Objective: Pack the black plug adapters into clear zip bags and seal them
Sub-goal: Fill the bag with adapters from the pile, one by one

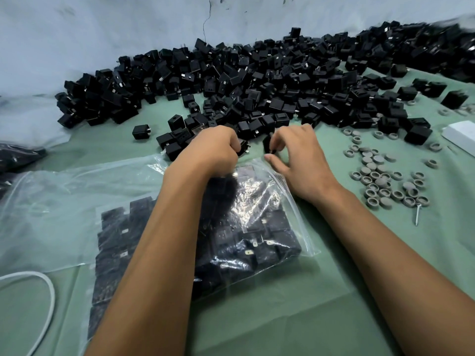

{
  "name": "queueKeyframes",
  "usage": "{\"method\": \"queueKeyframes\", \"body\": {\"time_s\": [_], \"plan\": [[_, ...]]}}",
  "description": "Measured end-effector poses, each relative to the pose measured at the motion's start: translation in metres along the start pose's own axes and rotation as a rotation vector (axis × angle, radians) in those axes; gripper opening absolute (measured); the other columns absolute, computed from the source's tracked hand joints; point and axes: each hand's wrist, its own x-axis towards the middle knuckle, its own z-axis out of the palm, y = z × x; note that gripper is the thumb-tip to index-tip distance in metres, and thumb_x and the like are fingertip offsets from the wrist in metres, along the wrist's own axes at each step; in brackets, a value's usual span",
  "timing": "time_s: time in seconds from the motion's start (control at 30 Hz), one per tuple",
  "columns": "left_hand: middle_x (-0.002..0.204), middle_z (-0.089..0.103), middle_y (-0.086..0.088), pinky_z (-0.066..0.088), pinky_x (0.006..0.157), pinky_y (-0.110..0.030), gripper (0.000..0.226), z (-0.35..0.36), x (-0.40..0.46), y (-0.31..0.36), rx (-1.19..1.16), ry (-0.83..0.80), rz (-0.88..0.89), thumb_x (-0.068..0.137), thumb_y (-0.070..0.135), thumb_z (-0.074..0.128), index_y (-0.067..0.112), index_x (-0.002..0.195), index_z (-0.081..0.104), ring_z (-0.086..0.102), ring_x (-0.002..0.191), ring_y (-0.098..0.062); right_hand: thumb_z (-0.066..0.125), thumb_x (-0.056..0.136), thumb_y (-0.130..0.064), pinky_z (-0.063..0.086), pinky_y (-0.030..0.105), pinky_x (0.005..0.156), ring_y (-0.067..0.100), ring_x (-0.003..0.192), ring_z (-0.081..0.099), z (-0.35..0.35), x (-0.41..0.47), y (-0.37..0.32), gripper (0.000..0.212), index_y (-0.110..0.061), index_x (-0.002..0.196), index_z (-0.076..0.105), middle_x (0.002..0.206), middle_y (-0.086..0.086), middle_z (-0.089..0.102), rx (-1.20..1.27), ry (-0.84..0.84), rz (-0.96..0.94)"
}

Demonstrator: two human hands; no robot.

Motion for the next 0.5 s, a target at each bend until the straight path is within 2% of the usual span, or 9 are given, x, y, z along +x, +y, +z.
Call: {"method": "queueKeyframes", "body": {"time_s": [0.07, 0.13, 0.17, 0.2, 0.27, 0.3, 0.37, 0.43, 0.5], "plan": [[0.117, 0.059, 0.002, 0.049, 0.084, -0.034, 0.031, -0.0006, 0.0008, -0.0009, -0.023, 0.015, 0.023, 0.099, 0.000, 0.050, 0.020, 0.114, 0.069, 0.056, 0.101, -0.022, 0.070, 0.095, -0.023, 0.040, 0.029, 0.102, 0.011, 0.114, 0.037, -0.0006, 0.0010, 0.0001, 0.026, -0.021, 0.118, 0.059, 0.122, -0.003, 0.054, -0.025, 0.024, -0.004], [0.122, 0.063, 0.000, 0.048, 0.082, -0.031, 0.030, -0.0001, 0.0021, -0.0013, -0.079, 0.031, 0.052, 0.099, 0.002, 0.052, 0.023, 0.111, 0.070, 0.060, 0.105, -0.022, 0.066, 0.098, -0.018, 0.026, 0.033, 0.119, 0.016, 0.137, 0.029, 0.0014, -0.0002, -0.0007, 0.047, -0.025, 0.142, 0.053, 0.152, 0.002, 0.040, -0.052, -0.107, -0.026], [0.122, 0.064, 0.000, 0.047, 0.080, -0.028, 0.029, 0.0008, 0.0027, -0.0016, -0.112, 0.039, 0.071, 0.100, 0.003, 0.053, 0.025, 0.109, 0.070, 0.060, 0.105, -0.021, 0.065, 0.100, -0.019, 0.019, 0.035, 0.121, 0.019, 0.145, 0.024, 0.0037, -0.0013, -0.0007, 0.050, -0.029, 0.146, 0.051, 0.161, 0.001, 0.031, -0.055, -0.186, -0.016], [0.120, 0.064, 0.000, 0.046, 0.076, -0.025, 0.029, 0.0017, 0.0030, -0.0017, -0.139, 0.043, 0.087, 0.100, 0.004, 0.053, 0.027, 0.106, 0.069, 0.061, 0.103, -0.019, 0.064, 0.101, -0.021, 0.019, 0.036, 0.122, 0.022, 0.147, 0.026, 0.0053, -0.0020, -0.0015, 0.048, -0.031, 0.146, 0.051, 0.163, 0.001, 0.028, 0.001, -0.231, 0.022], [0.114, 0.063, 0.001, 0.047, 0.067, -0.024, 0.030, 0.0026, 0.0021, -0.0003, -0.175, 0.050, 0.111, 0.100, 0.004, 0.054, 0.030, 0.103, 0.069, 0.062, 0.095, -0.016, 0.068, 0.097, -0.025, 0.041, 0.040, 0.115, 0.022, 0.130, 0.048, 0.0057, -0.0007, -0.0012, 0.037, -0.028, 0.133, 0.056, 0.145, 0.002, 0.044, 0.195, -0.170, 0.133], [0.111, 0.063, 0.003, 0.050, 0.066, -0.027, 0.031, 0.0025, 0.0012, 0.0013, -0.187, 0.060, 0.127, 0.101, 0.004, 0.054, 0.030, 0.103, 0.070, 0.062, 0.094, -0.016, 0.071, 0.094, -0.028, 0.049, 0.037, 0.105, 0.017, 0.117, 0.052, 0.0044, 0.0000, 0.0000, 0.032, -0.024, 0.123, 0.058, 0.129, 0.000, 0.050, 0.171, -0.086, 0.150], [0.108, 0.063, 0.006, 0.057, 0.074, -0.037, 0.032, 0.0012, -0.0007, 0.0042, -0.214, 0.083, 0.165, 0.101, 0.005, 0.053, 0.030, 0.103, 0.072, 0.065, 0.095, -0.019, 0.076, 0.090, -0.031, 0.044, 0.029, 0.089, 0.014, 0.105, 0.044, 0.0001, 0.0011, 0.0035, 0.029, -0.022, 0.110, 0.057, 0.111, -0.004, 0.048, -0.070, 0.100, 0.130], [0.110, 0.065, 0.005, 0.059, 0.080, -0.044, 0.036, -0.0002, -0.0021, 0.0061, -0.231, 0.066, 0.193, 0.101, 0.003, 0.051, 0.031, 0.101, 0.073, 0.067, 0.094, -0.024, 0.075, 0.090, -0.031, 0.044, 0.035, 0.098, 0.019, 0.116, 0.040, -0.0036, 0.0021, 0.0052, 0.040, -0.022, 0.124, 0.056, 0.123, 0.001, 0.047, -0.131, 0.126, 0.161], [0.110, 0.069, 0.001, 0.059, 0.080, -0.047, 0.041, -0.0004, -0.0037, 0.0071, -0.225, 0.002, 0.224, 0.099, -0.002, 0.051, 0.032, 0.098, 0.074, 0.068, 0.091, -0.026, 0.070, 0.095, -0.032, 0.034, 0.044, 0.118, 0.026, 0.140, 0.029, -0.0032, 0.0012, 0.0051, 0.054, -0.026, 0.144, 0.049, 0.153, 0.005, 0.035, -0.099, -0.080, 0.143]]}}
